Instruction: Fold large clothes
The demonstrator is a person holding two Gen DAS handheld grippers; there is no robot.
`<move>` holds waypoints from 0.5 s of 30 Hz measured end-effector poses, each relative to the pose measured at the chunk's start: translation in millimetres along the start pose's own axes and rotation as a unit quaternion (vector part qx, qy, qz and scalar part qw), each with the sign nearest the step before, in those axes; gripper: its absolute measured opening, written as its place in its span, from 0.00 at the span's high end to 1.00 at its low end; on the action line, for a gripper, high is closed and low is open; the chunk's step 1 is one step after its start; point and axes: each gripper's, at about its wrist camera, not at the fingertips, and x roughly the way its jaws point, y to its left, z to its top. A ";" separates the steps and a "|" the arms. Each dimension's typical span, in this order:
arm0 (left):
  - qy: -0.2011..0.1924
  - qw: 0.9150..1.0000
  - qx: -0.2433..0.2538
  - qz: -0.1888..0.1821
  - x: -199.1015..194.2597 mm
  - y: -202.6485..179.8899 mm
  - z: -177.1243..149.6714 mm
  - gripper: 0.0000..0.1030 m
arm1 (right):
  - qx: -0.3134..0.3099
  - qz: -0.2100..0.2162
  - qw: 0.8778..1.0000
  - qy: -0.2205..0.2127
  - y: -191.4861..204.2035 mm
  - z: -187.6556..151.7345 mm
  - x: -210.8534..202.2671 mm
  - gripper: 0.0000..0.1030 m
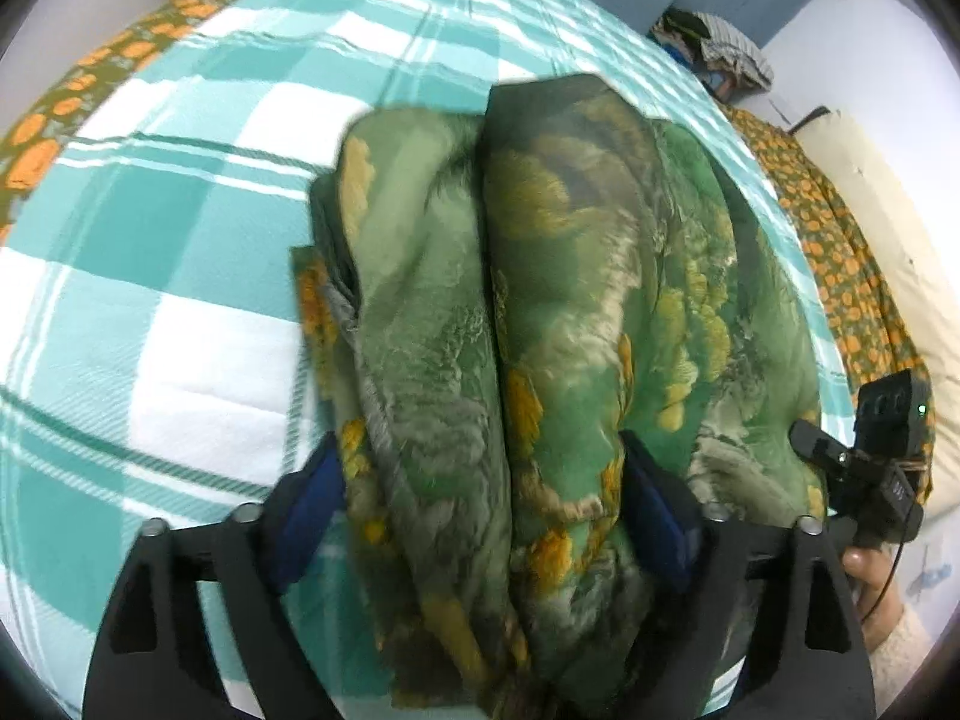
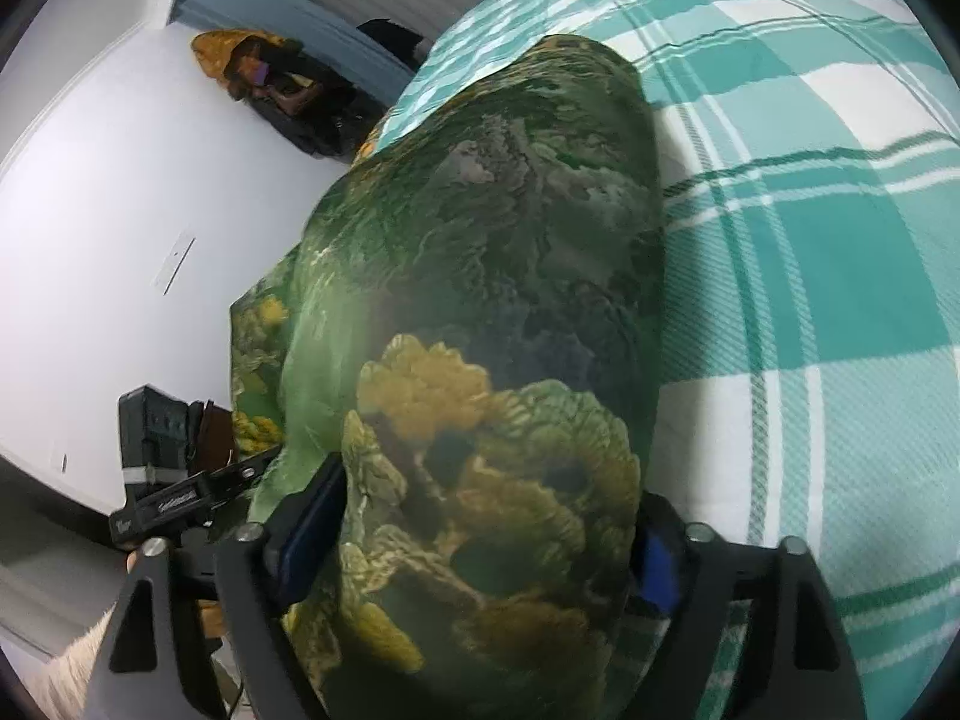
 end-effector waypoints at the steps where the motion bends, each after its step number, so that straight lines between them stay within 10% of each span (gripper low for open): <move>1: -0.005 1.000 0.003 0.002 -6.7 -0.8 -1.7 0.12 | 0.007 -0.006 1.000 -0.002 -1.2 0.3 -3.7 0.04; 9: -0.097 0.979 0.098 0.148 -90.3 -37.5 -31.8 0.05 | -0.018 -0.039 0.996 -0.075 15.5 -6.9 -77.2 0.04; 15: -0.169 0.964 0.112 0.173 -142.6 -70.1 -51.3 0.02 | -0.143 -0.122 0.973 -0.132 76.4 -38.7 -133.8 0.04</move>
